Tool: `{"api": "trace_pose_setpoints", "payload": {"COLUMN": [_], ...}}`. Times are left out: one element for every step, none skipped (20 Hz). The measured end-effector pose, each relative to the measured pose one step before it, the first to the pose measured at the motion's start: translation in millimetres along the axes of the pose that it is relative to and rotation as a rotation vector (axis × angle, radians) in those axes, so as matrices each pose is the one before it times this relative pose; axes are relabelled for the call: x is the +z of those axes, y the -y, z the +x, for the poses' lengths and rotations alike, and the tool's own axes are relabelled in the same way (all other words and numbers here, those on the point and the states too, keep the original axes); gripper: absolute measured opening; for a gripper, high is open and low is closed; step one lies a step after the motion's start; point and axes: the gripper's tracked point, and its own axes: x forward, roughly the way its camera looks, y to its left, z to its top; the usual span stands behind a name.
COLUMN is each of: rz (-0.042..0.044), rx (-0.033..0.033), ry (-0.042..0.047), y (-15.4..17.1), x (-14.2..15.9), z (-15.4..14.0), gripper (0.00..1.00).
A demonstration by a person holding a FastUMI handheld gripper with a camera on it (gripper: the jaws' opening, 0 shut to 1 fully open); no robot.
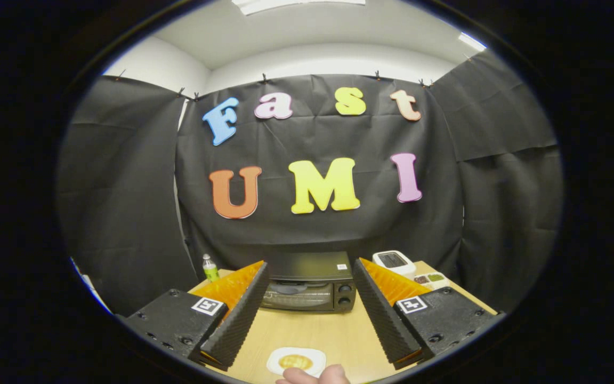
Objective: Open the toaster oven, put the food inside, and close the toaster oven door.
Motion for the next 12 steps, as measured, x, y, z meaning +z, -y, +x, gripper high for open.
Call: {"api": "trace_pose_setpoints", "payload": {"rz": [0.00025, 0.001, 0.00161, 0.00053, 0.00133, -0.00144, -0.00101, -0.00364, -0.00286, -0.00089, -0.00171, -0.00109], "rx": [0.00303, 0.00019, 0.00121, 0.0006, 0.00163, 0.0027, 0.00228, 0.00526, -0.00007, 0.00195, 0.00144, -0.00049], "ry": [-0.002, -0.00173, -0.00231, -0.00368, -0.00193, -0.00333, -0.00172, -0.00255, -0.00023, 0.00259, 0.00022, 0.00161], "y": [-1.24, 0.36, -0.66, -0.06, -0.83, -1.04, -1.73, -1.48, -0.81, -0.3, -0.65, -0.12], "x": [-1.8, -1.72, -0.38, -1.74, -0.24, -0.19, -2.59, 0.33, -0.57, -0.15, 0.72, 0.99], "z": [0.37, 0.15, 0.5, 1.13, 1.13, 0.76, -0.47, 0.31, 0.34, -0.98, -0.16, 0.12], "gripper": [1.0, 1.0, 1.0, 1.0, 1.0, 1.0, 1.0, 1.0, 1.0, 1.0, 1.0, 1.0]}}
